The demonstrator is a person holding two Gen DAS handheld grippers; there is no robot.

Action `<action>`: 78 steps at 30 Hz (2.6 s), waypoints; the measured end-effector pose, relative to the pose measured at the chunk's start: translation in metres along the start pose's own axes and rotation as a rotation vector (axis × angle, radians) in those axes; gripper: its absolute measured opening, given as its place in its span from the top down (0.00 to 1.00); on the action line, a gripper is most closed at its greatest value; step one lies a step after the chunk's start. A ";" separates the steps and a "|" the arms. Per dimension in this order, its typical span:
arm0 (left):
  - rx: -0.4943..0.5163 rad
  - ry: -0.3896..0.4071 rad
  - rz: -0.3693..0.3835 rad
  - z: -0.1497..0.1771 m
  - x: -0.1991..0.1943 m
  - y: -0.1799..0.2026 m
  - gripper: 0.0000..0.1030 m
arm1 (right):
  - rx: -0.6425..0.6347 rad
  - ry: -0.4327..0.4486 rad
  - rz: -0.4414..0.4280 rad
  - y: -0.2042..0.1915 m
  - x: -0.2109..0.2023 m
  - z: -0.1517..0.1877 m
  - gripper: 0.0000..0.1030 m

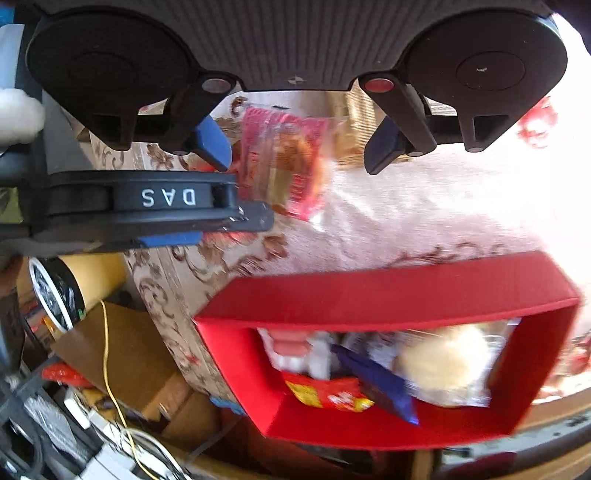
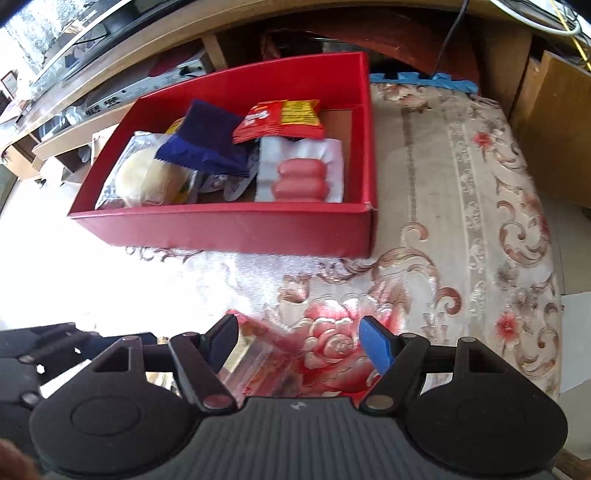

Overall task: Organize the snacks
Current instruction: 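Move both open tools back toward the remaining snacks on the cover, then grasp the gold wrapped cake with left tool while right tool grasps red mooncake pack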

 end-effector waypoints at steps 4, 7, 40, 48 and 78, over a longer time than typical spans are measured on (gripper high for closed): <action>-0.046 0.013 -0.047 0.007 -0.009 -0.021 0.17 | -0.001 -0.027 -0.013 -0.007 0.005 0.009 0.34; -0.083 0.006 -0.069 0.012 -0.010 -0.035 0.17 | 0.027 -0.048 -0.040 -0.015 0.009 0.015 0.34; -0.141 -0.022 -0.088 0.054 -0.031 -0.073 0.14 | -0.079 -0.039 -0.006 -0.057 0.039 0.039 0.05; -0.136 -0.016 -0.065 0.050 -0.029 -0.064 0.13 | -0.126 -0.024 0.097 -0.025 0.016 0.052 0.50; 0.013 -0.022 -0.266 0.050 0.004 -0.022 0.54 | -0.055 0.103 0.023 -0.006 -0.050 0.021 0.50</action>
Point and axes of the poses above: each gripper's, at about its wrist camera, not at the fingertips, and x roughly the way its jaws point, y to its right, z to its underside, the point moved 10 cm from there along x, roughly the way its jaws point, and after that the axes turned 9 degrees about x, right-handed, at the moved point
